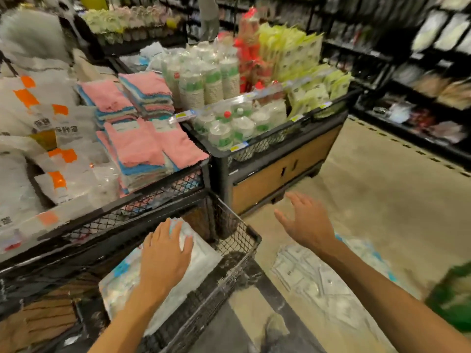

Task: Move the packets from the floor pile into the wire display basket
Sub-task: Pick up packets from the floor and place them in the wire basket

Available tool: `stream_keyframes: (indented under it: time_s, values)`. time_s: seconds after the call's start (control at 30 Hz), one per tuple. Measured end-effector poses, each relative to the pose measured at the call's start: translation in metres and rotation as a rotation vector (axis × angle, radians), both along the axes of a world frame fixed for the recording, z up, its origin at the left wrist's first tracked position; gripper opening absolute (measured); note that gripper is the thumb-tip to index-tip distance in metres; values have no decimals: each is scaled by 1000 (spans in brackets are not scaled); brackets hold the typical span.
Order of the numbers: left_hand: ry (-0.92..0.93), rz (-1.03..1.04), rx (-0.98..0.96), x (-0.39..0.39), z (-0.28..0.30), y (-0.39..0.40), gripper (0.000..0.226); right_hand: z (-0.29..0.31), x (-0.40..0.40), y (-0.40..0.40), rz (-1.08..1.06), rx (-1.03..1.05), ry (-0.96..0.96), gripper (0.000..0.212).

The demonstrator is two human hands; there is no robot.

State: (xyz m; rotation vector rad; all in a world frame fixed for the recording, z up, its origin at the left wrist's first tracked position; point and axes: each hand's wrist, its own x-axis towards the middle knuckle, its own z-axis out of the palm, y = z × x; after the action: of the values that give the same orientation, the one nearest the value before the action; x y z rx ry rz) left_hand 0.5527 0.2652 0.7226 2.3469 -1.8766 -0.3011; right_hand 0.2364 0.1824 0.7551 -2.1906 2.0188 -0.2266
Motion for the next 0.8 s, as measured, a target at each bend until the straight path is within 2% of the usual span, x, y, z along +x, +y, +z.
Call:
stream_keyframes:
  time_s: [0.1, 0.3, 0.6, 0.8]
  values:
    - [39, -103, 1, -34, -2, -11, 60, -5, -61, 22, -133, 4, -68, 69]
    - [-8, -252, 6, -107, -1, -51, 61, -19, -160, 44, -358, 6, -69, 74]
    - [-48, -434, 25, -223, -11, -108, 62, -61, -287, 63, -572, 73, -71, 73]
    - [-11, -537, 98, -306, -28, -138, 59, -86, -355, 69, -678, 141, -69, 73]
